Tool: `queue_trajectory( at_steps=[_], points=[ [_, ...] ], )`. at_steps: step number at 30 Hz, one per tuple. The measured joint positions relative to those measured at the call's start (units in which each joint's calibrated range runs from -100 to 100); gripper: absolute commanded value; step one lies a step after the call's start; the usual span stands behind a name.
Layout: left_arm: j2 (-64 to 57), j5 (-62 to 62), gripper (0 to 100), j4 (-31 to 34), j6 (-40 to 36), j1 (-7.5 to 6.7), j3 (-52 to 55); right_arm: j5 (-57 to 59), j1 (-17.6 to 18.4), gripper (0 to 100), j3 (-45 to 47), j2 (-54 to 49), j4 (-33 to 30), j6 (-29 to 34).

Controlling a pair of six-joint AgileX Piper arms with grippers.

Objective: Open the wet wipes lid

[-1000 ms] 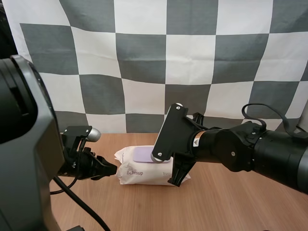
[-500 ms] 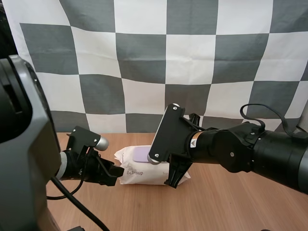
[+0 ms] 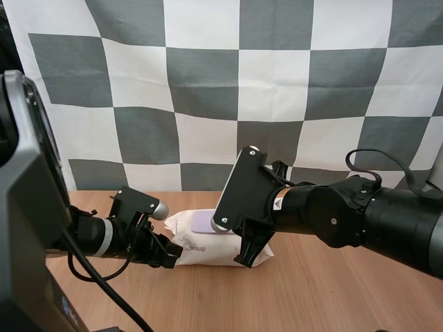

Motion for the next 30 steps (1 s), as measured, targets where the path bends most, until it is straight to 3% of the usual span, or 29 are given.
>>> queue_trajectory(
  at_steps=[6,15,21,24,26,27,30],
  points=[
    [7.2,-0.5,63,-1.1,0.0,0.0,-2.7,0.5,2.7,70,0.0,0.0,0.5,0.0],
    [7.7,3.6,63,-2.8,0.1,0.0,-2.7,0.1,2.7,70,0.0,0.0,0.5,0.0],
    [8.5,4.0,60,-2.7,0.1,-2.65,-2.7,0.1,2.7,70,0.0,0.0,0.5,0.0],
    [9.6,4.0,38,-2.7,0.1,-4.1,-2.7,0.1,2.7,70,0.0,0.0,0.5,0.0],
    [9.6,3.9,9,-3.0,0.1,-4.28,-2.7,0.1,2.7,70,0.0,0.0,0.5,0.0],
    [9.4,3.9,0,-3.1,0.1,-4.28,-2.7,0.1,2.7,70,0.0,0.0,0.5,0.0],
    [9.4,4.1,0,-2.5,0.1,-4.28,-2.7,0.1,2.7,68,0.0,0.5,-0.3,-0.1]
  ],
)
